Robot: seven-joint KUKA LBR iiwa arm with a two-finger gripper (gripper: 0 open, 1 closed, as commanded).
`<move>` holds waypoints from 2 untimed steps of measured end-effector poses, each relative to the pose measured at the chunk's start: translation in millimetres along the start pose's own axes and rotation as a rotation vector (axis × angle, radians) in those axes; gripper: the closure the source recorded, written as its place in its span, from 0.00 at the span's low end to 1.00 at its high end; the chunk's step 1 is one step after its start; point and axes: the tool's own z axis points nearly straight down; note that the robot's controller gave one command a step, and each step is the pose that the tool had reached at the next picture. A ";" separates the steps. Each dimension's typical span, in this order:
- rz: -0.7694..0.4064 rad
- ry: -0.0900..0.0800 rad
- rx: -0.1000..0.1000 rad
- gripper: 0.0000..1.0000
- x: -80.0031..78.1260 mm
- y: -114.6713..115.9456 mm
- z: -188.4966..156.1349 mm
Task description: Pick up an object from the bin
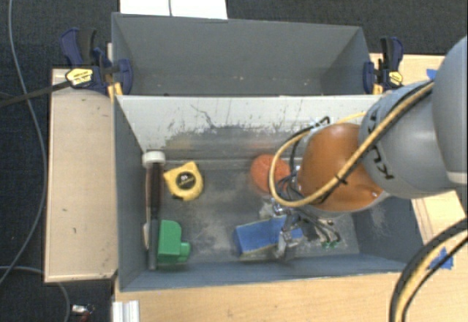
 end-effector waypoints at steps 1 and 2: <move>-0.002 0.000 0.000 1.00 0.0 0.0 0.0; -0.004 0.000 0.000 1.00 0.0 0.0 0.0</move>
Offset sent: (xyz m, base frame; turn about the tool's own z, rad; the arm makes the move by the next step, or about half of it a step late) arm 0.0000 0.0000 0.0000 0.0000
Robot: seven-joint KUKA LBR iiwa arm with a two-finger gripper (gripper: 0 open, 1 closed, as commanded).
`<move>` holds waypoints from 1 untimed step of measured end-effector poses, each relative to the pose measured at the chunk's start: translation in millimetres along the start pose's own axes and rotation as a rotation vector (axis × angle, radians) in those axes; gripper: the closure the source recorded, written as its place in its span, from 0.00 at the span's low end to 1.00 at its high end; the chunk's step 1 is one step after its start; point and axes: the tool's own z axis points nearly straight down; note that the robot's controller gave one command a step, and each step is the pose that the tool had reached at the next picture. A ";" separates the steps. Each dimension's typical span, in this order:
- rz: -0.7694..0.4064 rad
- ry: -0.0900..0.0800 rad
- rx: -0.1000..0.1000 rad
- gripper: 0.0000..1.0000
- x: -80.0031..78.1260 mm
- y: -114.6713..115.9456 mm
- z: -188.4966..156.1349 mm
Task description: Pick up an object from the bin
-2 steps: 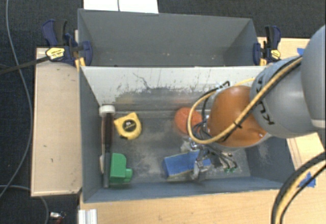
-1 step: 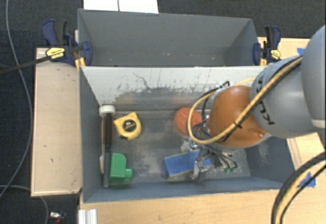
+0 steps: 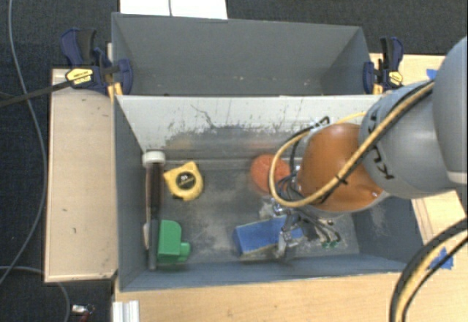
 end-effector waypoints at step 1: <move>-0.001 0.000 0.000 1.00 0.0 0.0 0.0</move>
Offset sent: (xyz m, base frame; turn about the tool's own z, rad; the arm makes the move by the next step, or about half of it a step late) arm 0.0000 0.0000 0.0000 0.0000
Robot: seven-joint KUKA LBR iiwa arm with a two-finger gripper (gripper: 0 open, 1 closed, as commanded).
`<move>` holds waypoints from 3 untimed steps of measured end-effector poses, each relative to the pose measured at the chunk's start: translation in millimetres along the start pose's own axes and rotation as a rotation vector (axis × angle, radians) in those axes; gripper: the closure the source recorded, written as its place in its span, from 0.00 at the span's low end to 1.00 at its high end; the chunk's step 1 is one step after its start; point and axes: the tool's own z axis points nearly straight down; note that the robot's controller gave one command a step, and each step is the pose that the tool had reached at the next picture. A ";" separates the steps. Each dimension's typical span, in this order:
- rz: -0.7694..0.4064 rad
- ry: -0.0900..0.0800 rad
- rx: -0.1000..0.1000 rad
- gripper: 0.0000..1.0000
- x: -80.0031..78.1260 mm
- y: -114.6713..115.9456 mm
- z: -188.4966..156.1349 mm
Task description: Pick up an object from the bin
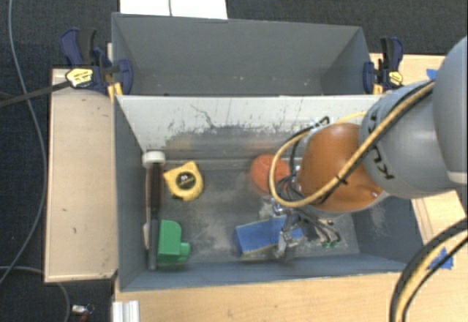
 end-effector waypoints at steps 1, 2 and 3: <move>-0.001 0.000 0.000 1.00 0.0 0.0 0.0; -0.002 0.000 0.000 1.00 0.0 0.0 0.0; -0.003 0.000 0.000 1.00 0.0 0.0 0.0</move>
Offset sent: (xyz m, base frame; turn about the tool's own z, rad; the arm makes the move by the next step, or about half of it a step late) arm 0.0000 0.0000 0.0000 0.0000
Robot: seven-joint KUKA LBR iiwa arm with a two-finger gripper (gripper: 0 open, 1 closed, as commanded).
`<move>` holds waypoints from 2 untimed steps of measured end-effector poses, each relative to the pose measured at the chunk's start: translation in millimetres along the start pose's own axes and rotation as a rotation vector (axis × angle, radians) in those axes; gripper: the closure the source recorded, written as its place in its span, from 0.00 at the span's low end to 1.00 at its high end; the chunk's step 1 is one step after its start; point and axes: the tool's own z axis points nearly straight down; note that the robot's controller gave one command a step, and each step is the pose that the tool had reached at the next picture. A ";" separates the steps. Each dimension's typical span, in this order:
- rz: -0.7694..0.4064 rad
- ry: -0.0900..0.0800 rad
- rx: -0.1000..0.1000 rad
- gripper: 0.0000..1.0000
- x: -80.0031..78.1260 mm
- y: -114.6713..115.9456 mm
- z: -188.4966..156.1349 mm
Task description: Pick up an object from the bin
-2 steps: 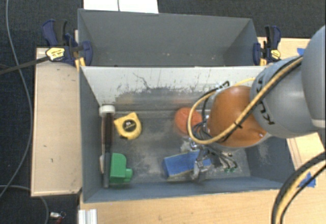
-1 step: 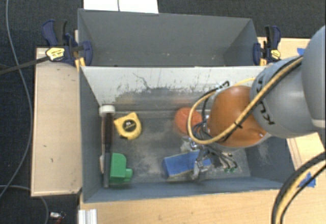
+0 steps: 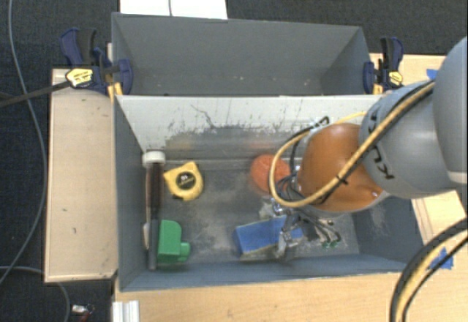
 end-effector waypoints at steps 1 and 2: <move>-0.001 0.000 0.000 1.00 0.0 0.0 0.0; -0.001 0.000 0.000 1.00 0.0 0.0 0.0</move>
Offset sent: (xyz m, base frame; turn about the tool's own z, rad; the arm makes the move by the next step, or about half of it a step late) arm 0.0000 0.0000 0.0000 0.0000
